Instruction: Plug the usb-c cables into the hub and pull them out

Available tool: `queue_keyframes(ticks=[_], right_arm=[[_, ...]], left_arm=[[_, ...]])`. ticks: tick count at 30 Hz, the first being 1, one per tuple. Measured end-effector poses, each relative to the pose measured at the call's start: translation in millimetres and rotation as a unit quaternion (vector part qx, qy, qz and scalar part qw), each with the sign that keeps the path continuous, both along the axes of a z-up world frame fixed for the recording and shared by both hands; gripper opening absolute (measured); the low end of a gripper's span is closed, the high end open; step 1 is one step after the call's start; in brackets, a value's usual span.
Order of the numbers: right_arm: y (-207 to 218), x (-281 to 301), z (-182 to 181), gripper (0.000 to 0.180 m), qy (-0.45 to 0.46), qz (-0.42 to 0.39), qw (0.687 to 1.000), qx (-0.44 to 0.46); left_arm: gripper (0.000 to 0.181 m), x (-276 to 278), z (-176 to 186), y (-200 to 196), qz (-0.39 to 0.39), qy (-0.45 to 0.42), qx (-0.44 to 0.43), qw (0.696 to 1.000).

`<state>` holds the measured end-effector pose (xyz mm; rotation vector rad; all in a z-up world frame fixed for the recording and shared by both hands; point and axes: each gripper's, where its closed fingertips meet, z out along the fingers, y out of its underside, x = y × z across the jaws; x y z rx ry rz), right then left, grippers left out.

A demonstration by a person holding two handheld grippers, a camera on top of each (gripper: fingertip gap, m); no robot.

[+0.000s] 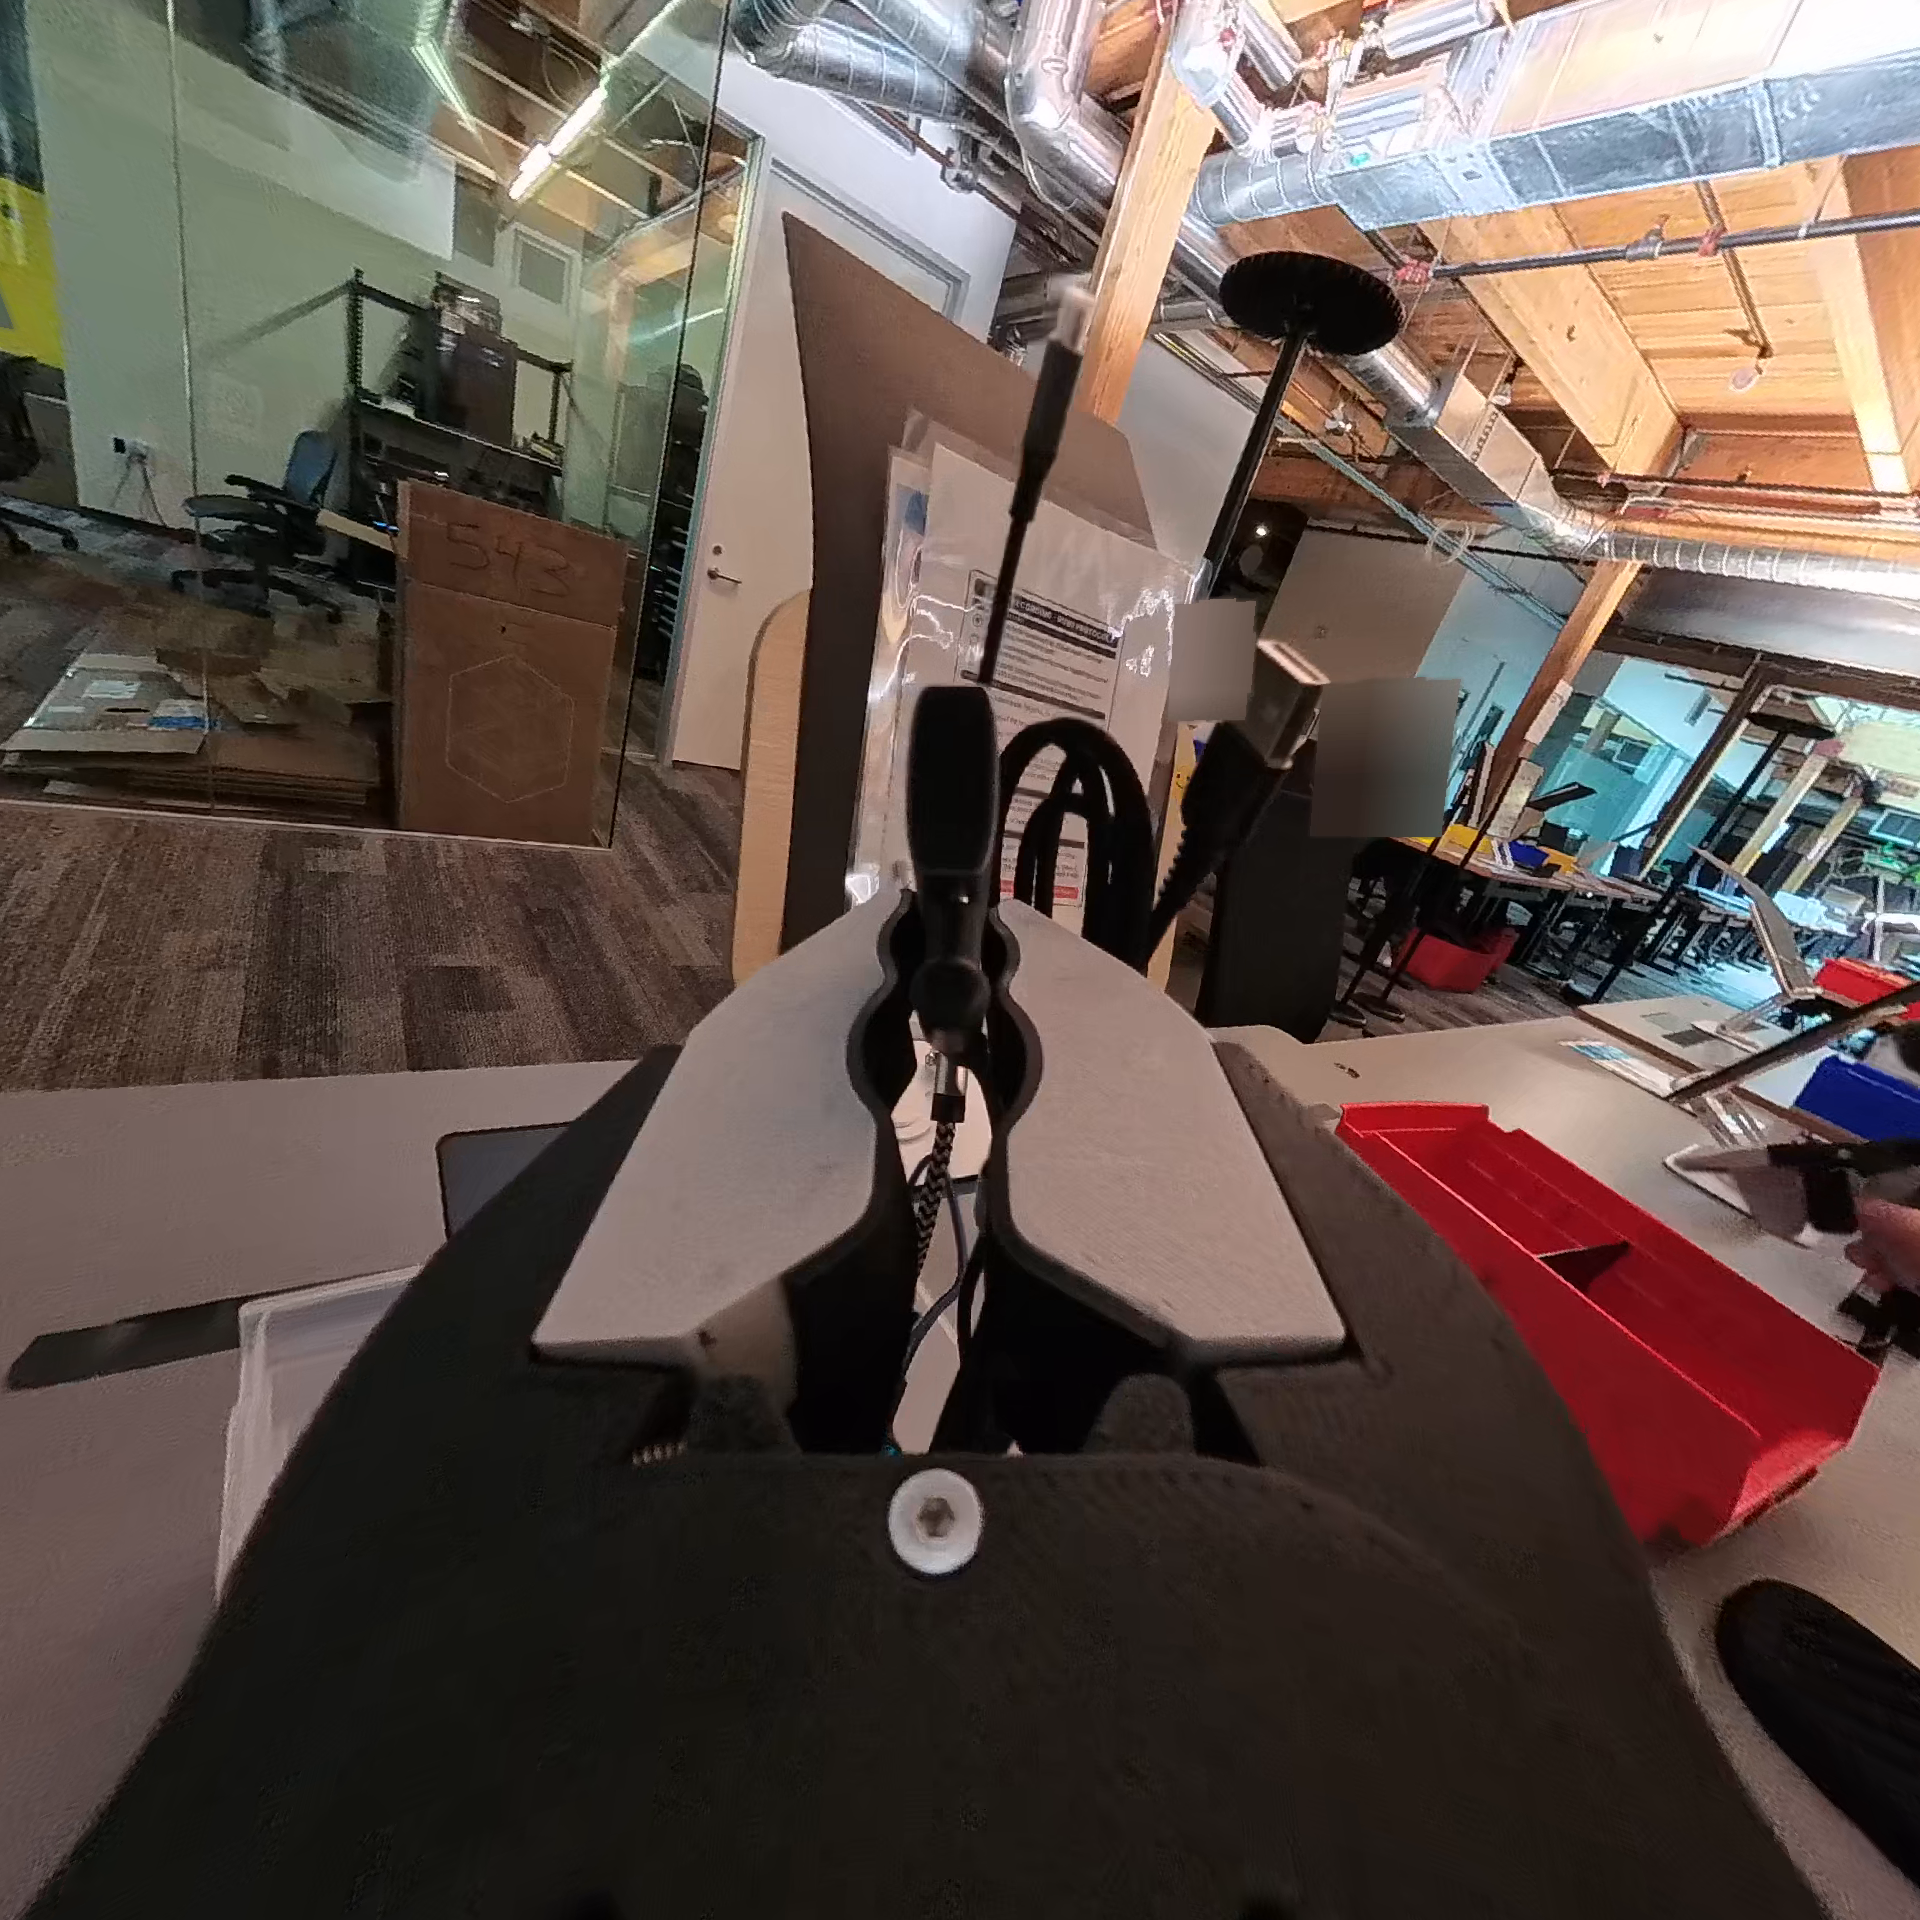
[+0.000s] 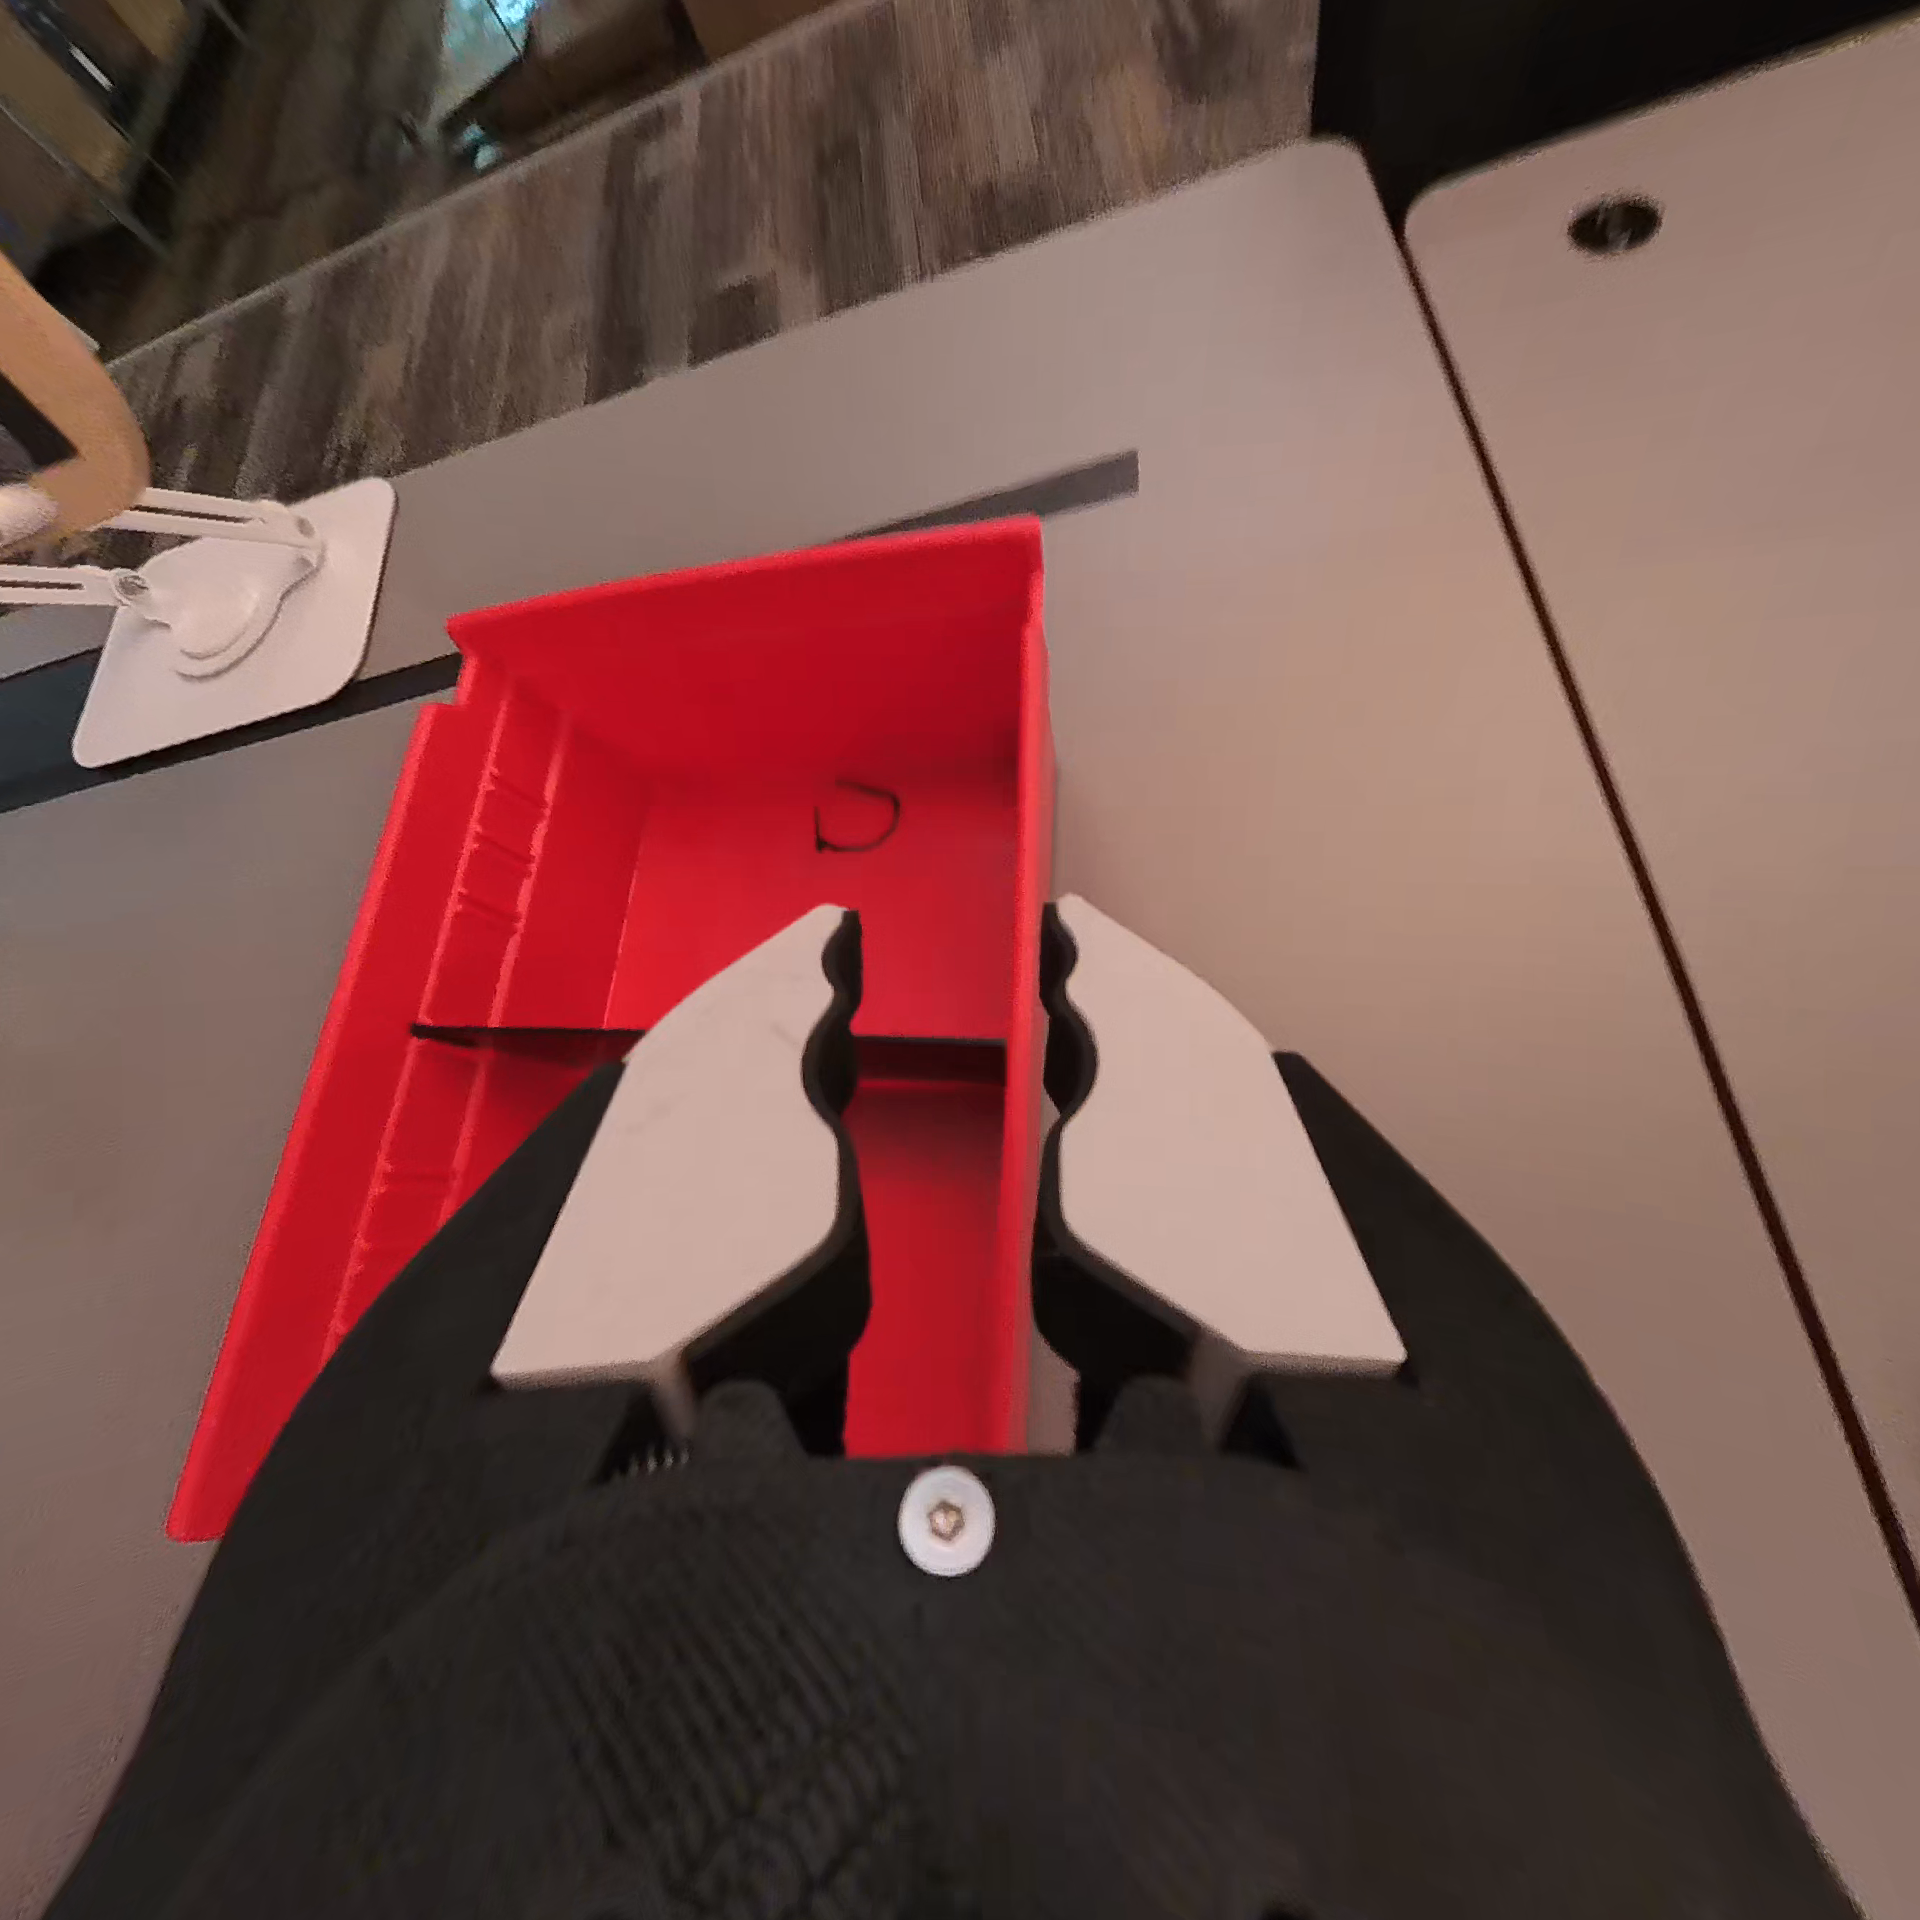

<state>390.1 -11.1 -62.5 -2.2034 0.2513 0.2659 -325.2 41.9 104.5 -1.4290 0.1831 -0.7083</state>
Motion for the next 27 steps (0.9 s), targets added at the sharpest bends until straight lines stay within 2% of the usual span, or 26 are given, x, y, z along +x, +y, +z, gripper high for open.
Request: queue_keyframes(ticks=[4,10,19,27], right_arm=[[5.3,-12.5,21.3,0.035,-0.044,0.025,0.998,0.036],[12.6,-31.5,42.3,0.035,-0.096,0.058,0.991,0.075],[14.6,-39.0,40.8,0.036,-0.097,0.076,0.989,0.077],[13.3,-40.3,44.9,0.036,-0.084,0.082,0.989,0.092]], left_arm=[[0.009,3.7,10.3,14.1,-0.010,0.002,-0.016,1.000],[0.009,3.2,50.3,21.7,-0.032,-0.011,-0.014,0.999],[0.009,9.6,86.4,29.5,-0.031,0.007,-0.025,0.999],[0.009,27.7,138.1,36.1,-0.030,0.025,-0.016,0.999]])
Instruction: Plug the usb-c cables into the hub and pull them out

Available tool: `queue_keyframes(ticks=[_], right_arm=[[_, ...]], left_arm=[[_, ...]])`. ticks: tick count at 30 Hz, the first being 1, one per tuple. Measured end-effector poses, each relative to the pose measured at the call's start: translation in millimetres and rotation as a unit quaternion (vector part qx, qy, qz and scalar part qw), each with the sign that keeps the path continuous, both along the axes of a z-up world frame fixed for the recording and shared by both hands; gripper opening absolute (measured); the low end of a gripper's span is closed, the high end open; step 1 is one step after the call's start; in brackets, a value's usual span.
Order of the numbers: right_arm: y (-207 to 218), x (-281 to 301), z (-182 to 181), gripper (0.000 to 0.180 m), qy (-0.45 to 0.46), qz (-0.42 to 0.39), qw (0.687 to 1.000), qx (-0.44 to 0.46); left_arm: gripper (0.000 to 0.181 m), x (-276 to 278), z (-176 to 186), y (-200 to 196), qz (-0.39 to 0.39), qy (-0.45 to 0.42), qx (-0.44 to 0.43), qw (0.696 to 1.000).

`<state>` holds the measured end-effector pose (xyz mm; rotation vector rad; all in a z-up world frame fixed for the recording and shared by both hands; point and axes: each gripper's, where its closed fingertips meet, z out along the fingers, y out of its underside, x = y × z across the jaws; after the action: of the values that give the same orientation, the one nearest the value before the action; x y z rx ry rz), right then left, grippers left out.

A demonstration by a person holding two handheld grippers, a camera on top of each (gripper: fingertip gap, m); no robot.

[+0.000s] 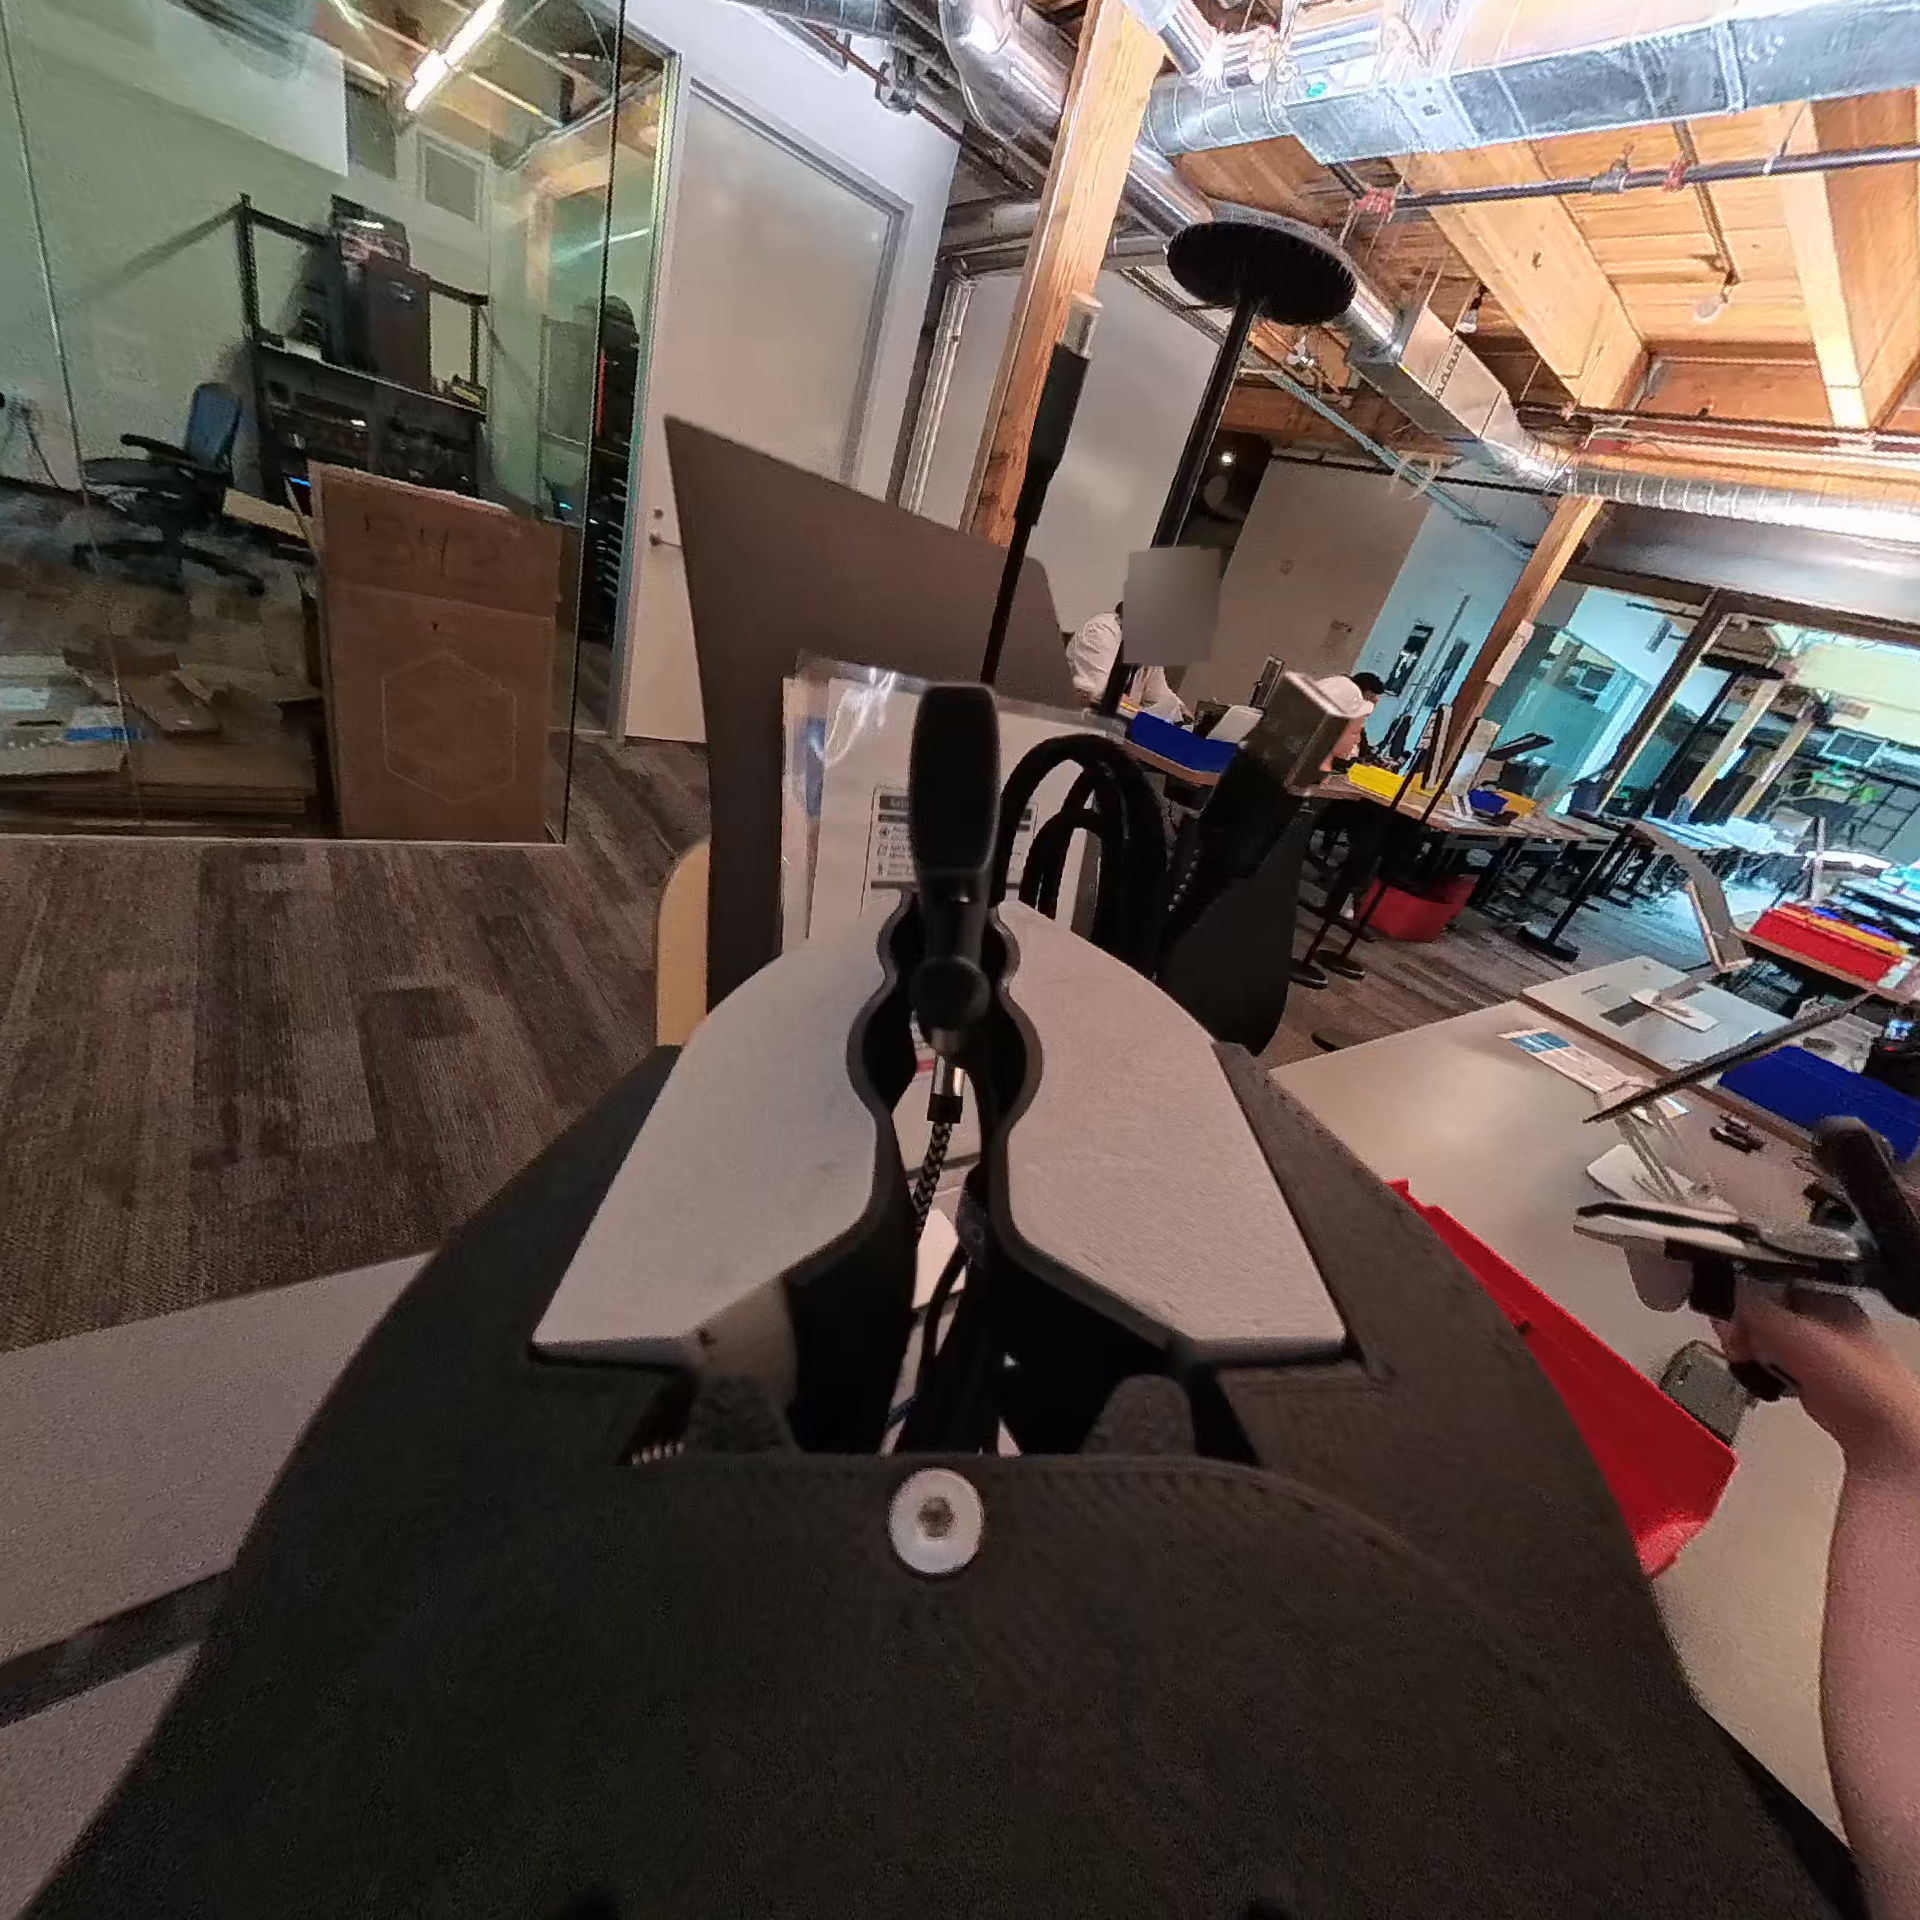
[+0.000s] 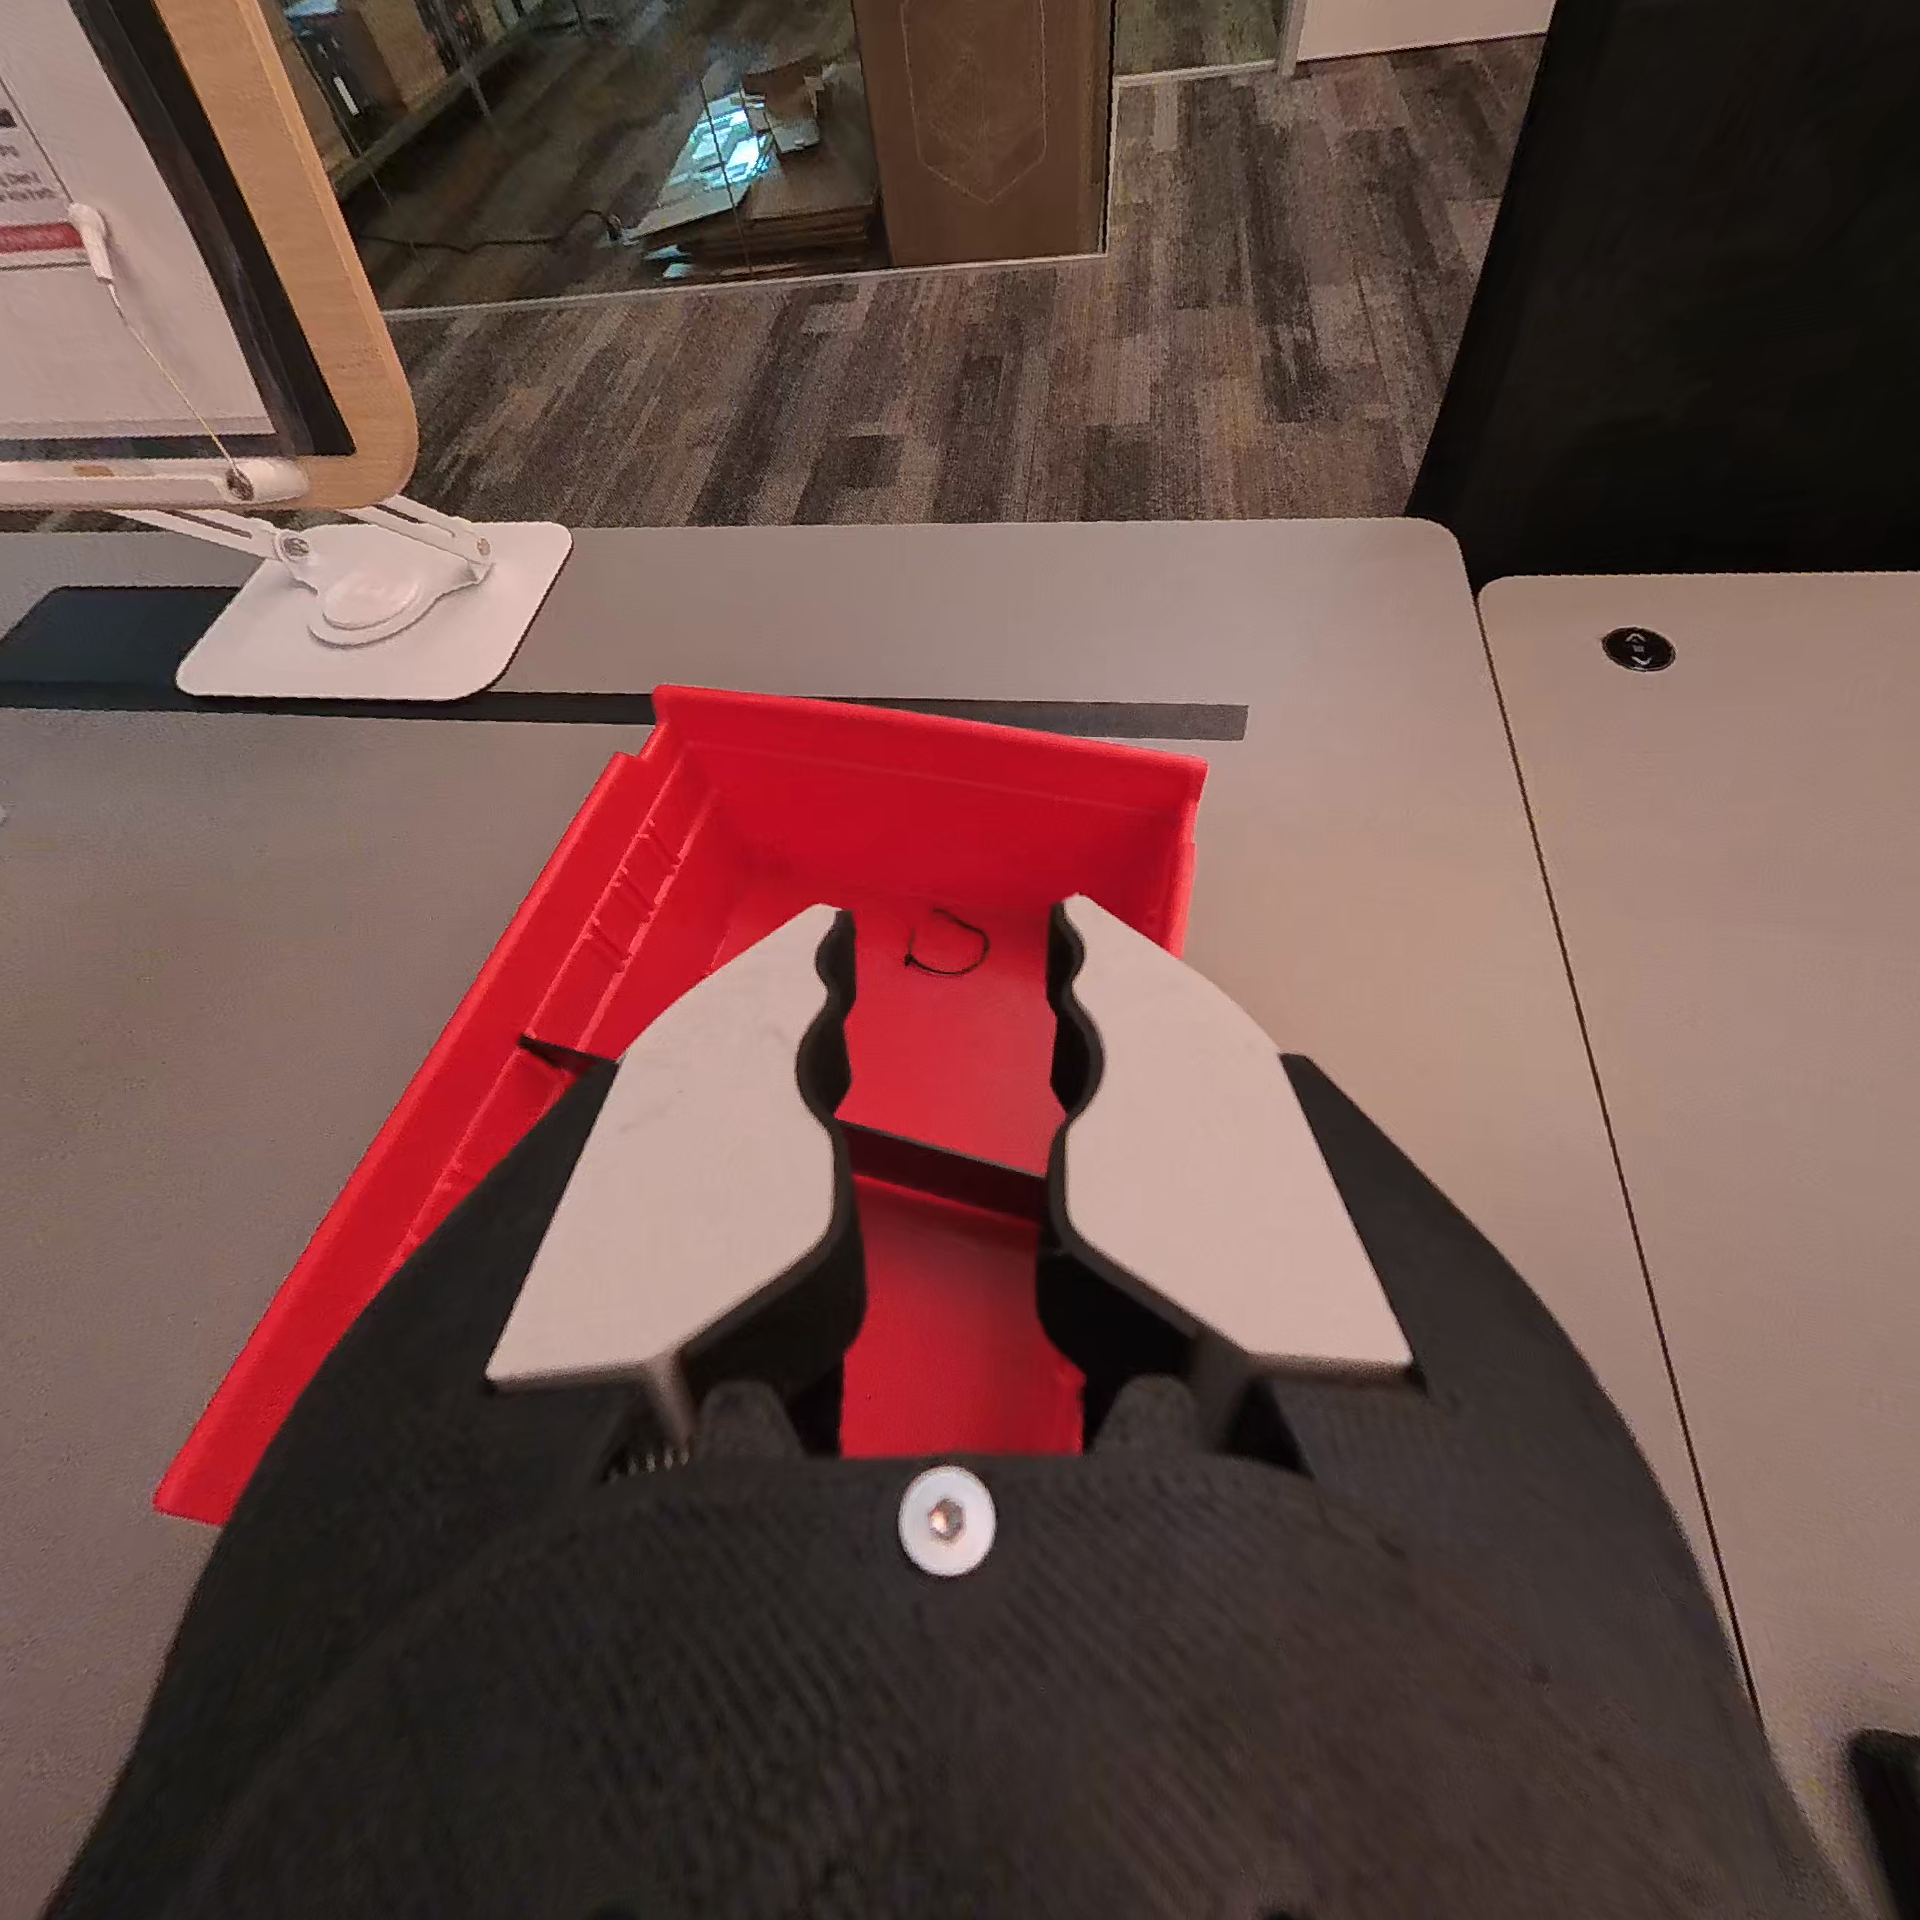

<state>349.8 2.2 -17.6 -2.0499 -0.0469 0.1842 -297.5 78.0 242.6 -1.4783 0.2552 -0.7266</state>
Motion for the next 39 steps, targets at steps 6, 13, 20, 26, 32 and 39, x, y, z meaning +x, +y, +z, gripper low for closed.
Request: queue_keyframes(ticks=[6,13,20,26,32,39], right_arm=[[1.0,-2.9,-1.8,0.036,-0.003,0.008,1.000,-0.005],[2.6,-7.0,2.2,0.036,-0.002,0.015,1.000,0.002],[7.8,-18.2,5.4,0.036,-0.019,0.026,0.999,0.001],[15.1,-35.1,7.1,0.036,-0.044,0.040,0.998,-0.005],[27.5,-77.5,13.1,0.037,-0.070,0.088,0.994,0.002],[32.1,-195.4,53.4,0.039,-0.062,0.233,0.964,0.108]], left_arm=[[0.009,15.9,33.7,4.9,0.012,0.028,0.005,1.000],[0.009,28.9,59.6,6.6,0.012,0.032,0.008,0.999],[0.009,31.9,94.8,4.8,0.023,0.038,0.017,0.999],[0.009,37.3,125.4,-1.7,0.034,0.044,0.027,0.998],[0.009,51.4,139.4,-8.4,0.032,0.063,0.032,0.997],[0.009,64.2,149.1,-18.3,0.025,0.078,0.040,0.996]])
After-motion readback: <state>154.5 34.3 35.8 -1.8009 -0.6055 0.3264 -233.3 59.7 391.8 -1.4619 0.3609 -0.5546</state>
